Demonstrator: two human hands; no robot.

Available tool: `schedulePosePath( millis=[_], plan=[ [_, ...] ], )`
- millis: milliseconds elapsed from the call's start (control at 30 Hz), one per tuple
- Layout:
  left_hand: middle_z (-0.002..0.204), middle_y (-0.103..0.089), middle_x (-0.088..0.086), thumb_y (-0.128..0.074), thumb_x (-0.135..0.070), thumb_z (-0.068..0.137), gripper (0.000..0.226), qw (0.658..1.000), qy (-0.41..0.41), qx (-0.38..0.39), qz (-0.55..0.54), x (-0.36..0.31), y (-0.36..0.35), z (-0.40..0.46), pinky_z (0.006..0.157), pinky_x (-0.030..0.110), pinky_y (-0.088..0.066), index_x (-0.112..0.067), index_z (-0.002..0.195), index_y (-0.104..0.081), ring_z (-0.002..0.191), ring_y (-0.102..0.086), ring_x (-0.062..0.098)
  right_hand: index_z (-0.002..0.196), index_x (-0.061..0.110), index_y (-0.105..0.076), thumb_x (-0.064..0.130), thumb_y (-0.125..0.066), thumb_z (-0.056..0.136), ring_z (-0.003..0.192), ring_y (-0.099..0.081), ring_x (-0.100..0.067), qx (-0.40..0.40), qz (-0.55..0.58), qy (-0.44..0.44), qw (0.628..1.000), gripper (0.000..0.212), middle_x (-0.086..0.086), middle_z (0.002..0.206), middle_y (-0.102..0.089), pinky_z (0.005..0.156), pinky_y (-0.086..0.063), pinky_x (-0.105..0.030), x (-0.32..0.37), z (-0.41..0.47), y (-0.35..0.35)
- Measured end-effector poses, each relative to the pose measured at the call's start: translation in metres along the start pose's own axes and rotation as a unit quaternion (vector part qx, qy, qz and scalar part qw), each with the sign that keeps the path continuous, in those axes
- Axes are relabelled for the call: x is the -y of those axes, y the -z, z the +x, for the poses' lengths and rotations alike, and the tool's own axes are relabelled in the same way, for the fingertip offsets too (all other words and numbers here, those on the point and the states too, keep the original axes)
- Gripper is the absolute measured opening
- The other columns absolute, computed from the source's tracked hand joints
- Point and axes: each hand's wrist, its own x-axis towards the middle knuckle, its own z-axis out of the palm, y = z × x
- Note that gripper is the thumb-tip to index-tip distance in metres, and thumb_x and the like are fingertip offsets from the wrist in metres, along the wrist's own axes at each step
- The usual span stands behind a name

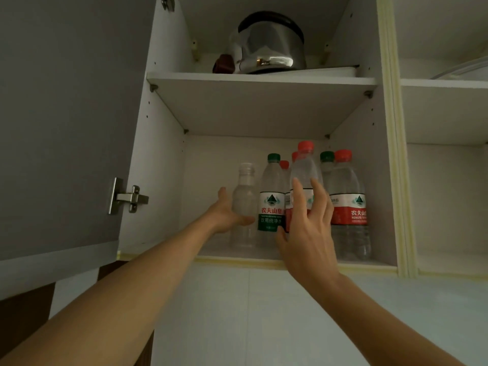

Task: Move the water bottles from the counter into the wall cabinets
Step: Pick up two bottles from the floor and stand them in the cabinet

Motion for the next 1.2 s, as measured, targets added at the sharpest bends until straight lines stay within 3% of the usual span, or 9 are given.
schedulePosePath(
  millis=[100,200,367,500,700,933,1033,1133,1200],
  plan=[
    [0.137,-0.056,0.008,-0.084,-0.021,0.081,0.109,0.997,-0.009,0.028,-0.068,0.005,-0.001,0.008,0.099,0.039,-0.053,-0.014,0.158,-0.008,0.123,-0.058,0.024,0.160,0.022,-0.009,0.005,-0.070,0.090,0.150,-0.011,-0.040,0.004,-0.006,-0.027,1.000,0.094,-0.013,0.164,0.002,0.113,-0.038,-0.060,-0.002,0.002,-0.001],
    [0.110,-0.064,-0.004,-0.080,-0.015,0.085,0.071,0.996,-0.035,0.050,-0.072,0.009,-0.001,0.009,0.077,0.027,-0.059,-0.016,0.142,-0.039,0.099,-0.065,0.008,0.158,0.031,-0.001,0.005,-0.076,0.085,0.136,-0.042,-0.039,0.017,0.039,-0.055,0.998,0.107,-0.008,0.163,0.000,0.104,-0.050,-0.051,-0.009,0.005,0.003],
    [0.123,-0.058,-0.003,-0.083,-0.024,0.082,0.097,0.998,-0.011,0.053,-0.032,0.011,0.023,0.004,0.063,0.026,-0.058,-0.024,0.153,-0.017,0.103,-0.061,0.011,0.156,0.037,-0.003,0.020,-0.084,0.080,0.109,-0.060,-0.029,0.046,0.093,-0.059,0.993,0.113,-0.005,0.153,-0.026,0.090,-0.055,-0.041,-0.005,0.011,-0.002],
    [0.149,-0.046,0.004,-0.085,-0.028,0.080,0.129,0.999,0.030,0.022,-0.015,0.023,0.045,-0.004,0.086,0.039,-0.057,-0.026,0.159,0.017,0.127,-0.052,0.026,0.156,0.044,0.007,0.032,-0.082,0.082,0.113,-0.056,-0.020,0.120,0.133,-0.026,0.984,0.116,-0.003,0.148,-0.034,0.094,-0.053,-0.040,0.008,0.015,-0.017],
    [0.150,-0.045,0.014,-0.085,-0.023,0.080,0.115,0.998,0.043,-0.049,0.012,0.039,0.059,-0.003,0.106,0.048,-0.047,-0.011,0.158,-0.002,0.134,-0.047,0.032,0.156,0.042,-0.004,0.028,-0.089,0.072,0.105,-0.062,-0.012,0.222,0.229,-0.042,0.947,0.121,0.006,0.126,-0.057,0.085,-0.053,-0.028,0.027,0.047,-0.041],
    [0.148,-0.045,0.015,-0.083,-0.014,0.081,0.111,0.995,0.023,-0.091,0.024,0.044,0.056,-0.003,0.107,0.047,-0.044,-0.016,0.156,-0.002,0.134,-0.047,0.034,0.137,0.025,-0.043,0.017,-0.092,0.069,0.097,-0.066,-0.012,0.335,0.289,-0.091,0.892,0.085,0.005,0.110,-0.064,0.086,-0.058,-0.030,0.031,0.081,-0.076],
    [0.143,-0.047,0.016,-0.081,-0.009,0.082,0.098,0.989,0.021,-0.145,-0.005,0.054,0.053,-0.005,0.104,0.052,-0.047,-0.018,0.153,-0.013,0.127,-0.051,0.035,0.144,0.018,-0.037,0.010,-0.092,0.068,0.095,-0.066,-0.012,0.356,0.296,-0.110,0.880,0.094,0.002,0.108,-0.063,0.074,-0.058,-0.022,0.035,0.093,-0.096],
    [0.139,-0.049,0.017,-0.080,-0.010,0.083,0.093,0.985,0.024,-0.171,-0.006,0.062,0.053,-0.005,0.099,0.055,-0.050,-0.020,0.151,-0.017,0.121,-0.055,0.036,0.143,0.013,-0.031,0.003,-0.088,0.072,0.103,-0.065,-0.022,0.354,0.292,-0.142,0.877,0.092,-0.007,0.115,-0.061,0.088,-0.059,-0.037,0.035,0.097,-0.121],
    [0.139,-0.051,0.016,-0.080,-0.014,0.084,0.093,0.985,0.024,-0.170,0.009,0.065,0.054,-0.004,0.098,0.054,-0.051,-0.021,0.153,-0.017,0.119,-0.057,0.036,0.138,0.016,-0.031,0.005,-0.087,0.072,0.106,-0.064,-0.025,0.366,0.279,-0.153,0.875,0.087,-0.010,0.119,-0.060,0.083,-0.058,-0.036,0.041,0.104,-0.136]
  ],
)
